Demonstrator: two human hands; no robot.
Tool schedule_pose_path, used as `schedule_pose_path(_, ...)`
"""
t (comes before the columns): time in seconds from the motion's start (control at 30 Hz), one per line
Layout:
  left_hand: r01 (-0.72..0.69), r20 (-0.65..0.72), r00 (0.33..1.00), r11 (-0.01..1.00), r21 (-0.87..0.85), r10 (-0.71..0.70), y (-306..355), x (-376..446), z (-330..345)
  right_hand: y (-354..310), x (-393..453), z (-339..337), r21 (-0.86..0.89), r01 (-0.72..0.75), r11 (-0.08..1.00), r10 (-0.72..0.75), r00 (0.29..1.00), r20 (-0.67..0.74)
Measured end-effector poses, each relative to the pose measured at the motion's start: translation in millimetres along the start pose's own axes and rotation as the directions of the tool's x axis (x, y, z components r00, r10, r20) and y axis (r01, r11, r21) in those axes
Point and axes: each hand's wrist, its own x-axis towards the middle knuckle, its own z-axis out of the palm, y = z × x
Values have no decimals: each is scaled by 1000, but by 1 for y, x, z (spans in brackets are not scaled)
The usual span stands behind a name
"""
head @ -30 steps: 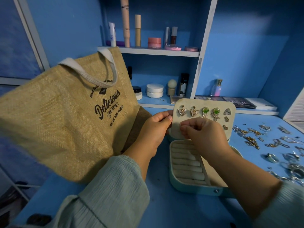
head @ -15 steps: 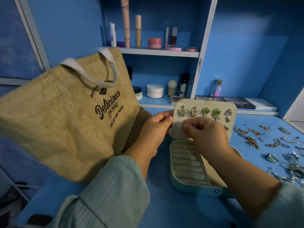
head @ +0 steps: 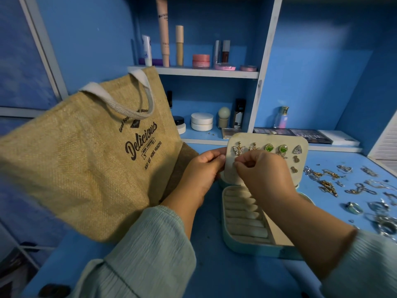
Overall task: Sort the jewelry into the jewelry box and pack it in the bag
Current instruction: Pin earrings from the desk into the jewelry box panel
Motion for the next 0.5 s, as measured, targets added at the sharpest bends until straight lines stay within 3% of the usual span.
schedule_pose_path(0.5,56,53,997,998,30,-57,2,4,-7,-1,-12,0,-145,17,989,-15,1000,12)
